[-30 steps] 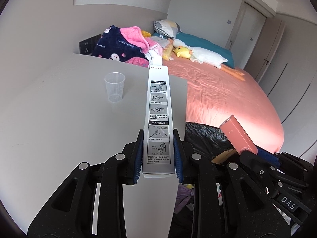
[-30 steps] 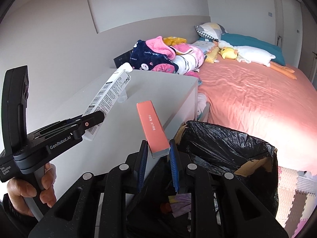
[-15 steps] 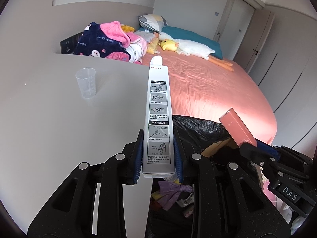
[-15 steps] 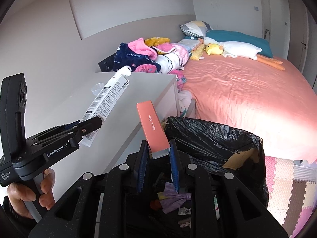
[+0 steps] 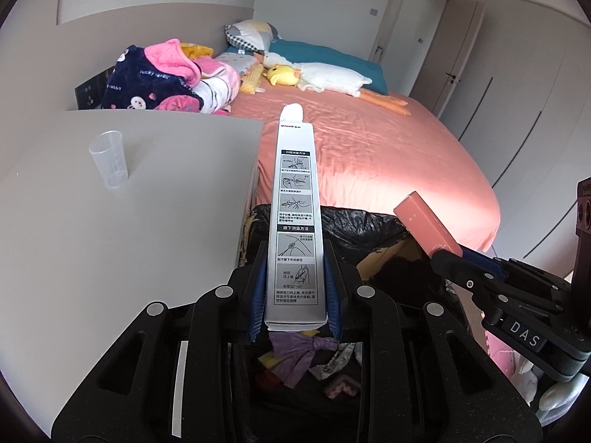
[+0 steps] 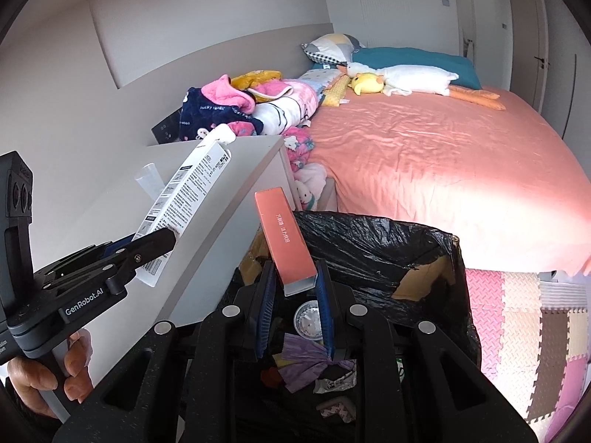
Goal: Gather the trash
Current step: 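Carry the white box and orange box over the black bin, then open both tools to drop the white box and orange box into the bin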
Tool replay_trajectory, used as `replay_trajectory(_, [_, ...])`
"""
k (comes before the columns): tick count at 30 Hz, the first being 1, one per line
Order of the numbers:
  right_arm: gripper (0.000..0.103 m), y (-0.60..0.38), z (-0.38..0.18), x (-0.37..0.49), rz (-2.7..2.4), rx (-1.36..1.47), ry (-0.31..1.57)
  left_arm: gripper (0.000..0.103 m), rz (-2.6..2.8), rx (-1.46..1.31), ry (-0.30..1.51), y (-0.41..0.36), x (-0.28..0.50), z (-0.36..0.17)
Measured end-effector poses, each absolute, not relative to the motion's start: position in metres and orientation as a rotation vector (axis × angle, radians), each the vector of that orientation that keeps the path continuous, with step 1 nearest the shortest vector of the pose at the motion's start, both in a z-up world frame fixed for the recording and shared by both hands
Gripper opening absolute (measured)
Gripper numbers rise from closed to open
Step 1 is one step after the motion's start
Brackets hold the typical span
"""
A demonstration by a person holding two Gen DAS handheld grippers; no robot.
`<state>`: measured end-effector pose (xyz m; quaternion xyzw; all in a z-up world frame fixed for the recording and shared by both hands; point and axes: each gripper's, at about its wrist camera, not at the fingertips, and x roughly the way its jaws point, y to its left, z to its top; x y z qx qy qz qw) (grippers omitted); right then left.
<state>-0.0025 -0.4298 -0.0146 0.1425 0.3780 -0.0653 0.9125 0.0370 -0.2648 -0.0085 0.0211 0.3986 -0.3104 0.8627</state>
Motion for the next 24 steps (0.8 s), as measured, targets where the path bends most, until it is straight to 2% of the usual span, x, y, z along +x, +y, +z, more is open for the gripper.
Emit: replay_trajectory(24, [0.023,-0.481,-0.023,-0.029,-0.262,0.366,0.771,0.027,-0.741,0.137,0.865,-0.307,0.028,-0.02])
